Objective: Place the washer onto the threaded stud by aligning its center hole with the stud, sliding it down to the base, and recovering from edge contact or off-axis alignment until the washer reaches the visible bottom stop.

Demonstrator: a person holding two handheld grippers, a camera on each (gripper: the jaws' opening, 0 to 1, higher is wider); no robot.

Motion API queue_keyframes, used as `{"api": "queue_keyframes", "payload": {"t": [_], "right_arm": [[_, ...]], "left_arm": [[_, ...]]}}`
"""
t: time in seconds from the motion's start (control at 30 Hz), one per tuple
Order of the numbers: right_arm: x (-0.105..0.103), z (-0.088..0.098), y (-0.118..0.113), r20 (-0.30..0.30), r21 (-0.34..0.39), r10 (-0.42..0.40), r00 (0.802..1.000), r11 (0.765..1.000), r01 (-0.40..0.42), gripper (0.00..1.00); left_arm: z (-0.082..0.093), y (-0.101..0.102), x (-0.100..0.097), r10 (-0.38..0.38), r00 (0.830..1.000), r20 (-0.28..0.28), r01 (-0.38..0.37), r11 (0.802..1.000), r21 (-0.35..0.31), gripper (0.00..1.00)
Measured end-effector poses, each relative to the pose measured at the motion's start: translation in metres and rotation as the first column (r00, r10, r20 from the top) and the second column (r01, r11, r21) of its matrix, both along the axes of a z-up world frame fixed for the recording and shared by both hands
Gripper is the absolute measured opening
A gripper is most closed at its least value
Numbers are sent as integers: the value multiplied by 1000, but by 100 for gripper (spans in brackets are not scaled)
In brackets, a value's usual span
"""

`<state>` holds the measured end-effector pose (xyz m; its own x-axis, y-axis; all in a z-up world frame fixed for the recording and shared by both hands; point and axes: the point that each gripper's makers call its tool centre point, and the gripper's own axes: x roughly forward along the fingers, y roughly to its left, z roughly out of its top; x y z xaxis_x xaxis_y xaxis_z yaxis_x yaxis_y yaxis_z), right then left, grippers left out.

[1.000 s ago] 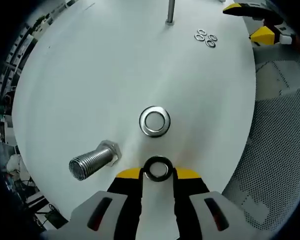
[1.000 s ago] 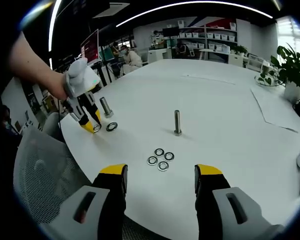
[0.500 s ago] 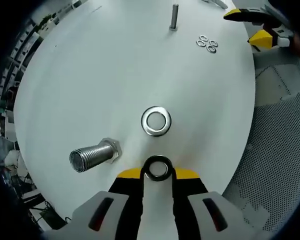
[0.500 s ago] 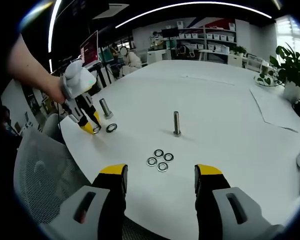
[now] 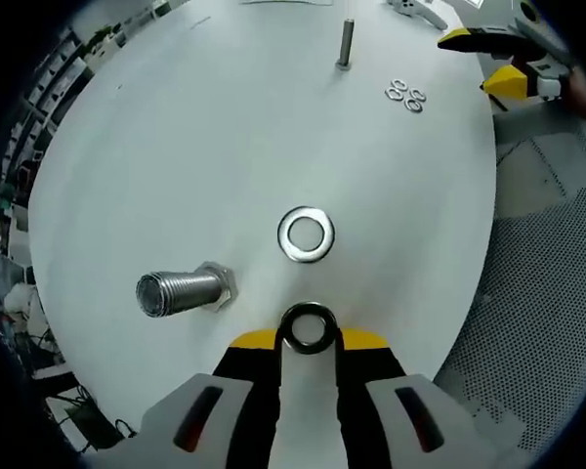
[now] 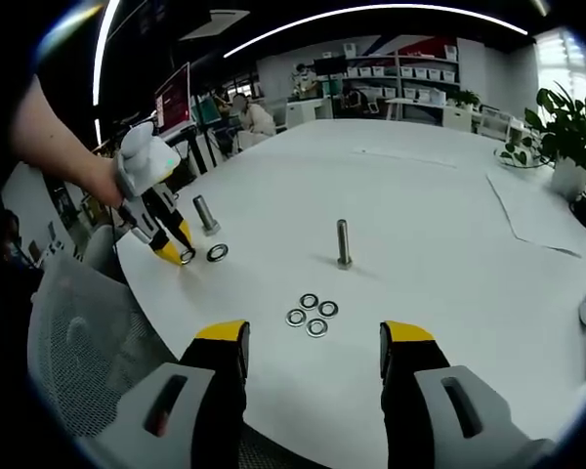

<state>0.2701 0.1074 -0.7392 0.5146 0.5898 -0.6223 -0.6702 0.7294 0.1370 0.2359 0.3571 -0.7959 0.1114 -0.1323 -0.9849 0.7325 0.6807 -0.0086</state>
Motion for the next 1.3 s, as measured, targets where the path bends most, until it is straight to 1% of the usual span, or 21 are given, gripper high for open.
{"api": "queue_keyframes", "payload": {"t": [0.07,0.13,0.27,0.47,0.67,0.7,0.8,0.87,0.97,1.1,1.3], "right_arm": [[0,0,0,-1,1,-2,1000,1000,2,56],[1,-1,-1,-2,0,-4,1000,1000,4,56],[-1,0,0,-2,-4,4,1000,1000,-4,56],[-1,-2,1,-4,-7,8,1000,1000,-9,56],[-1,-2,0,-5,-7,6,1000,1000,-6,56],[-1,-1,0,-5,-8,6,1000,1000,-6,56],[-1,-1,0,-3,-5,3,1000,1000,-3,56],[-1,-1,0,-3,-6,2,1000,1000,-2,56],[0,0,-1,-1,-1,-3,1000,1000,3,56],[0,0,-1,0,3,-7,1000,1000,7,56],[1,2,-2,2,6,-13,1000,1000,13,56]], "left_arm": [[0,5,2,13,1000,2,-13,1000,8,18],[3,6,3,24,1000,5,-24,1000,-2,18],[8,9,7,18,1000,23,-18,1000,-3,18],[14,9,6,17,999,28,-17,1000,-11,18],[26,8,8,-32,998,48,32,999,-11,18],[30,8,9,-38,998,51,38,999,-11,18],[36,9,12,-46,997,59,47,999,-14,18],[42,11,16,-51,996,78,52,999,-12,18],[50,11,20,-47,995,90,49,999,-22,18],[57,11,23,-69,992,107,71,997,-12,18],[66,12,31,-83,988,128,84,996,-6,18]]}}
